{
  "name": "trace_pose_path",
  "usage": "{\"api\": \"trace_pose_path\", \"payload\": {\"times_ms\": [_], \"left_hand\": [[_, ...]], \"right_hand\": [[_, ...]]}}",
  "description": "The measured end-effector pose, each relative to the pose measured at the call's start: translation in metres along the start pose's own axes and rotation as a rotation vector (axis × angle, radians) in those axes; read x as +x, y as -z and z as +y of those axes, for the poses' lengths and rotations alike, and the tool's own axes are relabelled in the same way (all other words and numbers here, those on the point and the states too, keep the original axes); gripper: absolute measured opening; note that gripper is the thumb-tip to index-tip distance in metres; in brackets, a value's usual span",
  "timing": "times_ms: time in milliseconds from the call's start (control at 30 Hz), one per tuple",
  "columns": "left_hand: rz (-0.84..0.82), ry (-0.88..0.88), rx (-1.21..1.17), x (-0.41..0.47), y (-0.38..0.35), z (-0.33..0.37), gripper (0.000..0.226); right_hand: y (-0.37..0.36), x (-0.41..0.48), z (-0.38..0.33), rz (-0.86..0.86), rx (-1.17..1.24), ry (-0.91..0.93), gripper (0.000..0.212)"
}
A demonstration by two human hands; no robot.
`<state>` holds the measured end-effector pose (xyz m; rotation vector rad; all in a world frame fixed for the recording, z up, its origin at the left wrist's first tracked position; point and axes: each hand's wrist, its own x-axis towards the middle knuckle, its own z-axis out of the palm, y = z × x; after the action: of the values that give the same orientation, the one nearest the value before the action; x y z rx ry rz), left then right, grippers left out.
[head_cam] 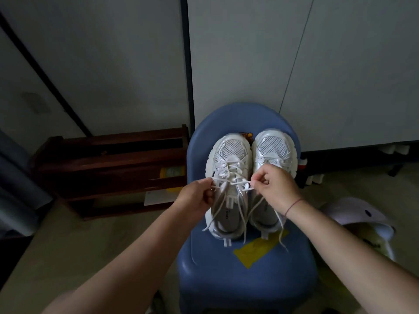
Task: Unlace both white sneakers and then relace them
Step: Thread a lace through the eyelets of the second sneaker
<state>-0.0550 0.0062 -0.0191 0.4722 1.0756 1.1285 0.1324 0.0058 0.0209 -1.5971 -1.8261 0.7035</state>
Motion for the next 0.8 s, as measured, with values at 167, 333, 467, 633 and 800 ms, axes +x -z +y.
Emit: {"api": "trace_pose_path", "payload": {"times_ms": [167,333,467,633,800], "left_hand": [[-0.019,-0.260,0.574,-0.012,-0.006,0.008,0.022],[0.012,-0.587,1.118,-0.017,-0.005,0.017,0.026],[0.092,-0.402,0.603,-0.017,-0.004,0.014,0.030],[0.246,-0.130,0.220,-0.015,0.001,0.014,0.033],[0.131,-0.022,-0.042,-0.012,-0.002,0.015,0.030]], "right_hand": [[-0.008,-0.004,-0.005,-0.042,-0.098,0.106,0.011],[-0.012,-0.002,-0.011,-0.050,-0.175,0.159,0.011],[-0.004,0.000,-0.007,-0.062,-0.084,0.075,0.017],[0.014,0.001,0.001,-0.067,-0.167,-0.058,0.016],[0.026,0.001,0.002,-0.164,-0.281,-0.114,0.019]]}}
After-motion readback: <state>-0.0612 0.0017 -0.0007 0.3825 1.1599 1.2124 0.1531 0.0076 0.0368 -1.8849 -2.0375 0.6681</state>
